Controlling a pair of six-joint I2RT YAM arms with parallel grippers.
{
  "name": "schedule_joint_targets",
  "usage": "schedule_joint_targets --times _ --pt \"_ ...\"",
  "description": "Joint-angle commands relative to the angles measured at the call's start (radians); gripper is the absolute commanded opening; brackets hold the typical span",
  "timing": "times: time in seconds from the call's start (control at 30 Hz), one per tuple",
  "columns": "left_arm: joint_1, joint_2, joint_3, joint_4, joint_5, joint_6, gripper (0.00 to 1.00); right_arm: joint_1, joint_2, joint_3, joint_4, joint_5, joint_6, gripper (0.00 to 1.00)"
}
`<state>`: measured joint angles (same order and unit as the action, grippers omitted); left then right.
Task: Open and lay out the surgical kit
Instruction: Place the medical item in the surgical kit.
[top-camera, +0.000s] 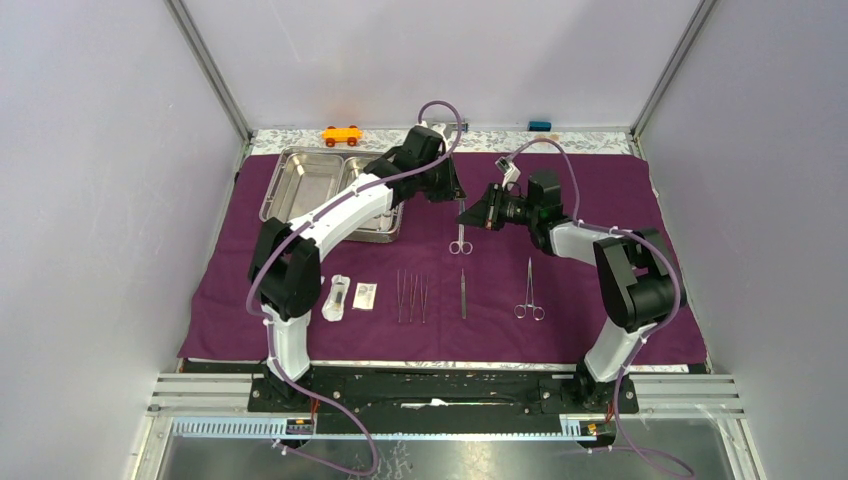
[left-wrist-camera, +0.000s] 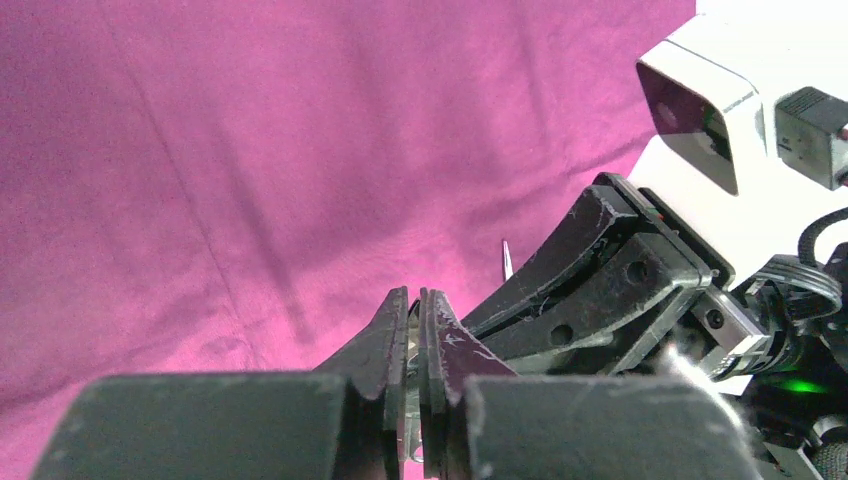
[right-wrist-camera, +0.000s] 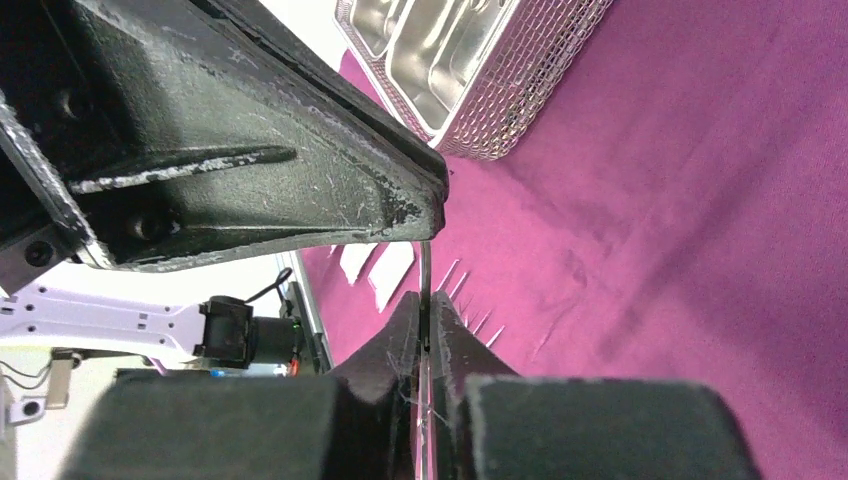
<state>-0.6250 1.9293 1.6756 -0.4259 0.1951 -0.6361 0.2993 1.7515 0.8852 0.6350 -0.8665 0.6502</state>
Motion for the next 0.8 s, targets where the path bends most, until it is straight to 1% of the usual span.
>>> schedule_joint_targets --times 0.0,0.07,0.1,0.2,0.27,0.4,0.5,0.67,0.77 --pt "-0.008 -0.010 0.043 0.048 -0.004 0.036 0.00 -0.003 -0.039 0.021 0.038 -0.029 -0.011 0.00" --pt "-0.007 -0.018 0.044 0.062 -0.002 0.079 0.00 -0.026 -0.063 0.007 -0.006 -0.020 -0.039 0.00" --pt "-0.006 -0.024 0.047 0.065 -0.001 0.102 0.06 -0.040 -0.077 -0.002 -0.027 -0.022 -0.055 0.00" --pt "-0.005 -0.050 0.057 0.066 -0.014 0.183 0.31 -0.104 -0.138 -0.056 -0.099 -0.040 -0.111 0.00" --pt "-0.005 -0.072 0.061 0.062 -0.043 0.236 0.47 -0.156 -0.195 -0.099 -0.190 -0.057 -0.167 0.00" --pt "-0.004 -0.112 0.052 0.055 -0.095 0.327 0.67 -0.239 -0.317 -0.157 -0.437 -0.090 -0.336 0.00" --pt "-0.003 -0.137 0.036 0.054 -0.121 0.370 0.75 -0.306 -0.380 -0.158 -0.642 -0.102 -0.449 0.00" --pt "-0.003 -0.169 -0.011 0.075 -0.139 0.380 0.81 -0.377 -0.365 -0.019 -1.052 -0.016 -0.734 0.00" --pt "-0.004 -0.178 -0.033 0.086 -0.124 0.356 0.84 -0.418 -0.331 0.013 -1.169 0.030 -0.794 0.00"
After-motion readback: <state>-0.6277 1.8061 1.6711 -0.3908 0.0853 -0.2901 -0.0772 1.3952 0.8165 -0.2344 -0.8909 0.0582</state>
